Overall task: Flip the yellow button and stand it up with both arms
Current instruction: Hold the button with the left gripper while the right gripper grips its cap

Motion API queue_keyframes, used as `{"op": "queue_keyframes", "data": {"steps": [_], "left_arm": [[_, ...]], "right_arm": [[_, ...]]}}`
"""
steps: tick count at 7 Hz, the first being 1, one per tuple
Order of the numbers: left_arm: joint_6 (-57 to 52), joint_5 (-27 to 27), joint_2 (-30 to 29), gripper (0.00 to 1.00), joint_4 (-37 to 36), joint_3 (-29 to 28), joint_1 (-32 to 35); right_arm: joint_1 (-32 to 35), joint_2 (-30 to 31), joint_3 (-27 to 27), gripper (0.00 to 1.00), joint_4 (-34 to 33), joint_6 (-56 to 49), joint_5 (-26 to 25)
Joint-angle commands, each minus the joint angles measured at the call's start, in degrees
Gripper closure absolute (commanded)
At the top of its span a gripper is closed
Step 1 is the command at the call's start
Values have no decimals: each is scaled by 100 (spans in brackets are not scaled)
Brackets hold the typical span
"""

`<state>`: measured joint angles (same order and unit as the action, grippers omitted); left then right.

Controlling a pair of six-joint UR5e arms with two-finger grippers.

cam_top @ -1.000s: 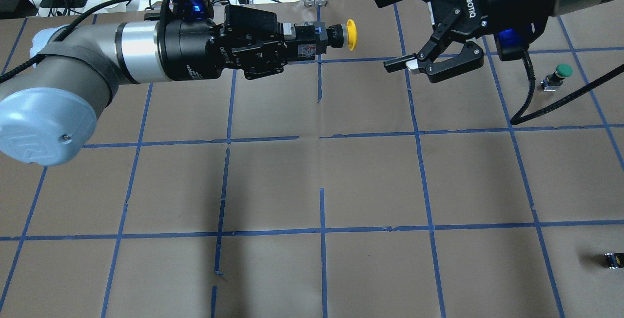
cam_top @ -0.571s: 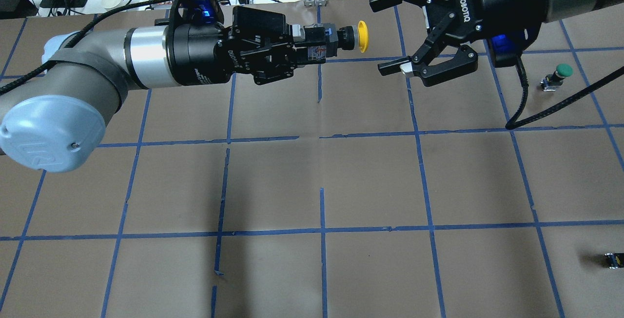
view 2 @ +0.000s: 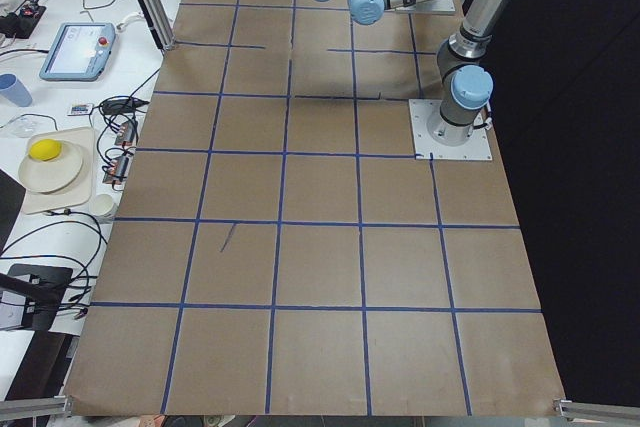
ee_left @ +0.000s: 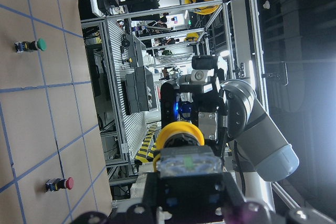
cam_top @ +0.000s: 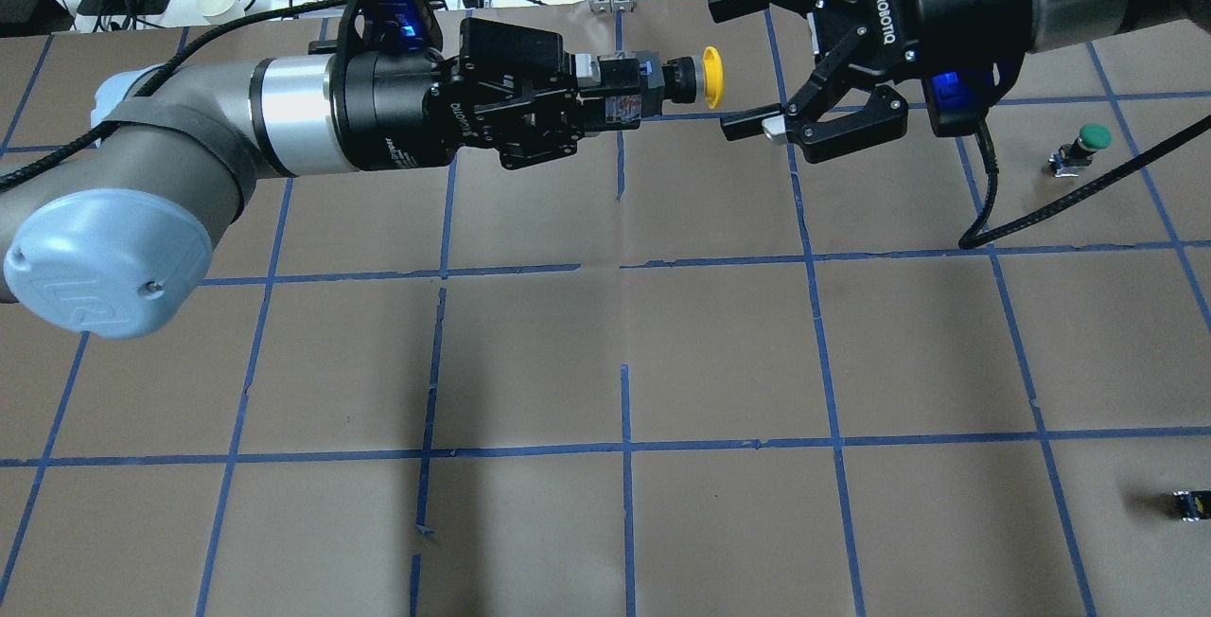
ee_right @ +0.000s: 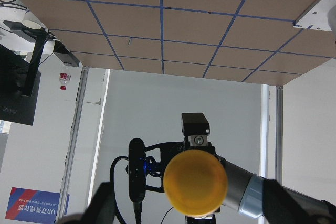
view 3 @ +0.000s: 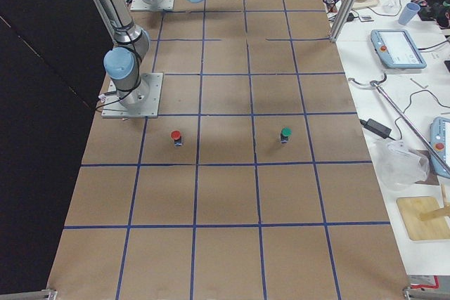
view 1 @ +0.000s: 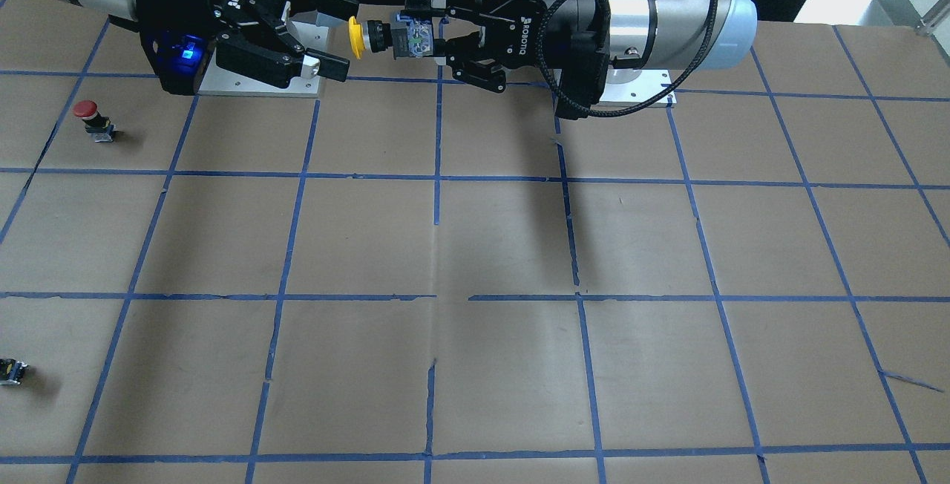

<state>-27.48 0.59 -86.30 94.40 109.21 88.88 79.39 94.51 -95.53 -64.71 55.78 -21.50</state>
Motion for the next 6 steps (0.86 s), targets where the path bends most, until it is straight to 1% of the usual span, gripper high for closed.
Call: {"op": "queue_keyframes", "data": {"steps": [1,2,4,5,6], "left_arm": [[6,-6,8,80,0,-5,41],[-3,3,17,80,0,-5,41],[-3,3,26,80,-9,-5,41],[14,3,69,80,-9,-14,41],[14,3,69,80,-9,-14,41]], "right_arm": [[146,-11,-88,1,2,11,5],[146,6,-71,4,2,12,5],[120,24,-18,5,11,20,5],[111,15,-18,10,11,20,-3],[103,24,-27,25,11,12,5]]}}
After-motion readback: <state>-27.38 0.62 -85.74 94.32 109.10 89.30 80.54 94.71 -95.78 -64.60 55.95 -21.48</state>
